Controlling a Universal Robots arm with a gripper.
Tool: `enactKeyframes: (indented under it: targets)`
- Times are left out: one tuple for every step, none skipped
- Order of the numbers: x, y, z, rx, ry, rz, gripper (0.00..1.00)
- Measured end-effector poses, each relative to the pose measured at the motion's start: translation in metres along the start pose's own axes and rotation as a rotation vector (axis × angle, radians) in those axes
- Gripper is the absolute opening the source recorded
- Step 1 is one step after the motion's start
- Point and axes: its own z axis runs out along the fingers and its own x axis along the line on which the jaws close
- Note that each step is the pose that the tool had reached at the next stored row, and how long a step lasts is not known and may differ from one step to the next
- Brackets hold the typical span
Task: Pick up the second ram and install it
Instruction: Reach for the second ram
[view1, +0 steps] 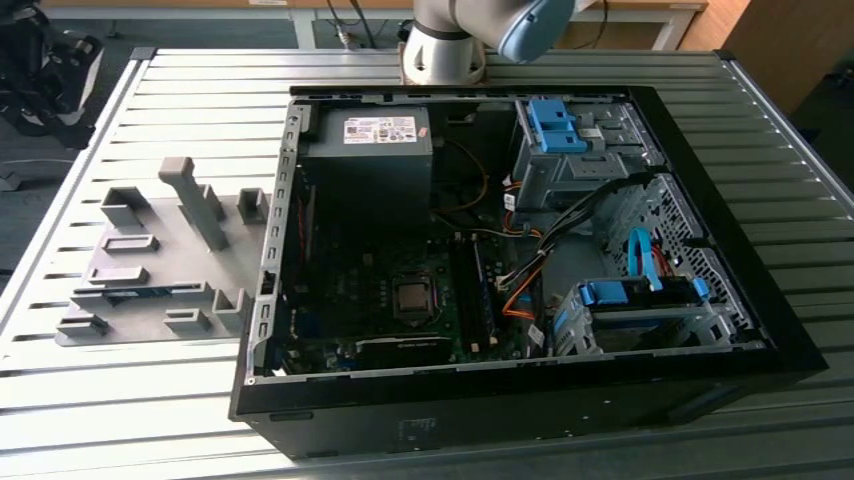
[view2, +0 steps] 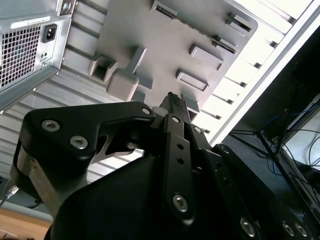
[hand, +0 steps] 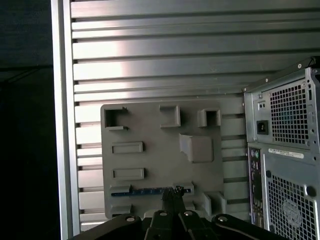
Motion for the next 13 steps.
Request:
enactKeyframes:
  targets:
    - [0.0011,-0.003,0.0002,0.0,-0.0001,0.0,0.11]
    - [0.0023,-0.0055,0.0003,0.0,0.0001,0.0,0.11]
    - [0.0036,-0.0079,0.0004,0.0,0.0,0.0,0.11]
    - [0.0049,-0.0102,0.0006,0.0,0.0001,0.0,0.11]
    - [0.006,-0.0122,0.0008,0.0001,0.0001,0.0,0.11]
    - [0.0071,-0.014,0.001,0.0,0.0001,0.0,0.11]
    - [0.0081,-0.0155,0.0012,0.0002,0.0002,0.0,0.11]
    - [0.0092,-0.017,0.0014,0.0002,0.0001,0.0,0.11]
    - [0.0104,-0.0185,0.0016,0.0002,0.0001,0.0,0.11]
    - [0.0115,-0.0197,0.0017,0.0004,0.0001,0.0,0.11]
    - [0.0124,-0.0204,0.0018,0.0005,0.0001,0.0,0.11]
    - [0.0128,-0.0207,0.0019,0.0004,0.0001,0.0,0.11]
    - [0.0128,-0.0207,0.0018,0.0005,0.0001,0.0,0.11]
